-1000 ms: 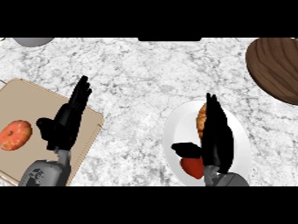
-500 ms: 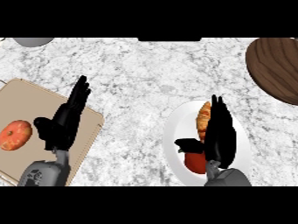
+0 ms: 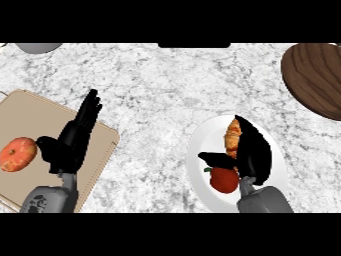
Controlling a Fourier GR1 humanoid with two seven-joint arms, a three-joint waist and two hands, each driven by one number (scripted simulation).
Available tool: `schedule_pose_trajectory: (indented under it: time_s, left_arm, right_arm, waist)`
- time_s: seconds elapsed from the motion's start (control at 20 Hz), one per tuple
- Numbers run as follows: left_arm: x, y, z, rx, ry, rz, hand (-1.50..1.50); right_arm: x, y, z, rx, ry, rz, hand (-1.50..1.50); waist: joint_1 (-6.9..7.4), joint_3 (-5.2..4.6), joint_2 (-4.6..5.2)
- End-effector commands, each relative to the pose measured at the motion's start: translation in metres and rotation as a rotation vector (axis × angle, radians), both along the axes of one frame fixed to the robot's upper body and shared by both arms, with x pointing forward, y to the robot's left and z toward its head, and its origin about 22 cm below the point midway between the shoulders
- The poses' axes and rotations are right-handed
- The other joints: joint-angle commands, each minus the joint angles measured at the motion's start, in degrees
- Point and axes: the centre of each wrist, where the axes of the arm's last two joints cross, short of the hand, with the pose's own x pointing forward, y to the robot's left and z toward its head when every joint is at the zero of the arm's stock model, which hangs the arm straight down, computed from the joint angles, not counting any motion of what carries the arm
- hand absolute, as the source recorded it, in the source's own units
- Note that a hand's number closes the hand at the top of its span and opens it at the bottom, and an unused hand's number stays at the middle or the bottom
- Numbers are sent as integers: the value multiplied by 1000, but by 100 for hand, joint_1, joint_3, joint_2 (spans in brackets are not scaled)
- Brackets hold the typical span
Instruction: Pick the croissant from the plate and place it in the bowl
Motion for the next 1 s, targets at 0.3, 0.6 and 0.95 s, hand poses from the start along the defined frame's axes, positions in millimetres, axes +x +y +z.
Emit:
schedule_pose_trajectory:
  time_s: [0.3, 0.6, 0.95]
  left_arm:
    - [5, 6, 7, -8, -27, 18, 0]
    - [3, -15, 2, -10, -15, -7, 0]
    - [-6, -2, 2, -5, -14, -5, 0]
  right_arm:
    - [-2, 16, -8, -97, 81, 187, 150]
    - [40, -17, 25, 275, -86, 227, 150]
    - [66, -37, 44, 465, -297, 323, 150]
  waist:
    - [-5, 11, 23]
    - [72, 25, 56]
    - [60, 17, 40]
